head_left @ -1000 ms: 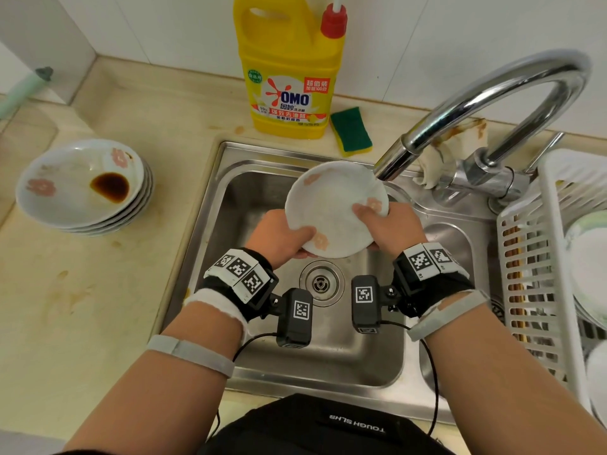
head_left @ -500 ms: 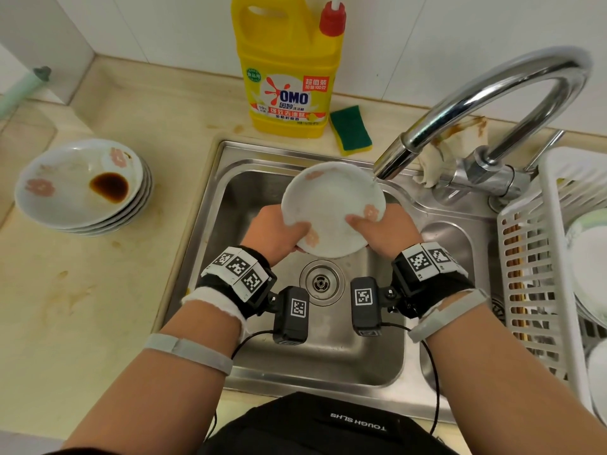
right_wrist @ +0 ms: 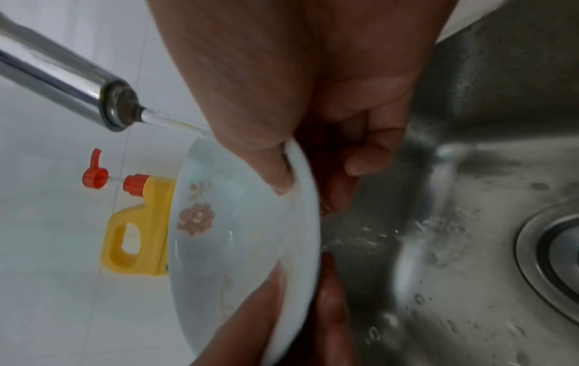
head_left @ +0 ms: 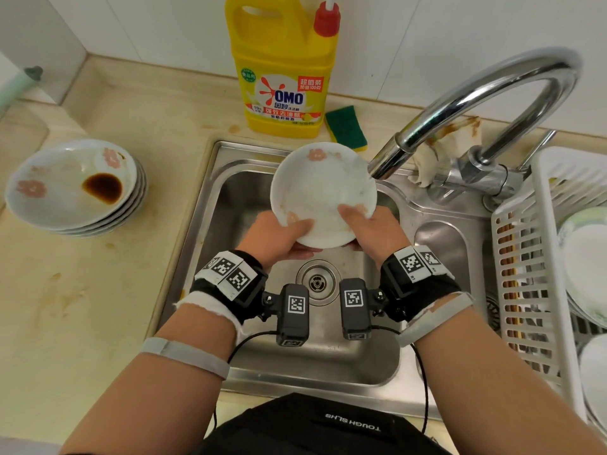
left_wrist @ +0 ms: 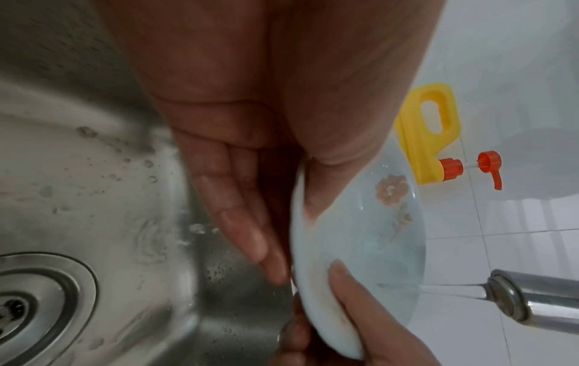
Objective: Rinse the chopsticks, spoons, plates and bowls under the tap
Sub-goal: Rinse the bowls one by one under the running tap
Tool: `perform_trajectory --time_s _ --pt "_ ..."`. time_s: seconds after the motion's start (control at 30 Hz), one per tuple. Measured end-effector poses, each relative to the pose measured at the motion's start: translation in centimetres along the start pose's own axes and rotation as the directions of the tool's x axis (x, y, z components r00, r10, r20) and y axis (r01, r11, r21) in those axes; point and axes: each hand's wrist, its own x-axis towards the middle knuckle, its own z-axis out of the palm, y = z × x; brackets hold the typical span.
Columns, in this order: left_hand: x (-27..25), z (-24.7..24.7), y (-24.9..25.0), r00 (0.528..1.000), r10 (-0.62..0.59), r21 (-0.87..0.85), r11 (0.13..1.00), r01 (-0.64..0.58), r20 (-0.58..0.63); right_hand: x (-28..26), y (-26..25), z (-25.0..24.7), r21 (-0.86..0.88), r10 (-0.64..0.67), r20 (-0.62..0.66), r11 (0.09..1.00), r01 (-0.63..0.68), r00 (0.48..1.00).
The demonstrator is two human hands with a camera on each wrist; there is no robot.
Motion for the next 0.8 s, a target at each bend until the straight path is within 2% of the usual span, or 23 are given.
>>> perform_trajectory --time_s 0.07,0.27,0.37,0.5,0.6,0.7,0.8 --pt "0.1 -0.2 0.0 1.000 0.028 0.009 1.000 -0.028 0.003 0.1 0.0 -0.2 -0.004 0.009 0.016 1.000 -0.009 1.000" --pt "0.6 -0.7 -0.3 0.997 0.072 0.192 0.979 -0.065 -0.028 0.8 -0.5 -0.8 0.016 0.153 -0.012 0.988 -0.152 0.988" --pt "0.8 -0.9 -0.4 0.994 0.097 0.251 0.964 -0.082 -0.048 0.7 -0.7 -0.9 -0.029 0.139 -0.026 0.990 -0.139 0.990" --pt "1.1 -0.9 -0.3 0.989 0.108 0.238 0.968 -0.082 -0.101 0.3 -0.1 -0.9 -0.127 0.044 -0.008 0.991 -0.045 0.999" --pt "1.0 -0.7 -0.2 0.991 0.096 0.187 0.979 -0.077 -0.093 0.2 0.7 -0.6 -0.091 0.001 0.042 0.996 0.003 0.999" --pt "0.6 -0.4 -0.2 0.996 0.039 0.076 0.997 -0.033 -0.080 0.0 1.2 -0.3 -0.064 0.000 0.083 0.998 0.005 0.997" --pt "0.7 -0.5 -0.4 0.996 0.038 0.097 0.995 -0.031 -0.081 -0.2 1.3 -0.3 -0.055 0.039 0.084 0.998 -0.034 0.996"
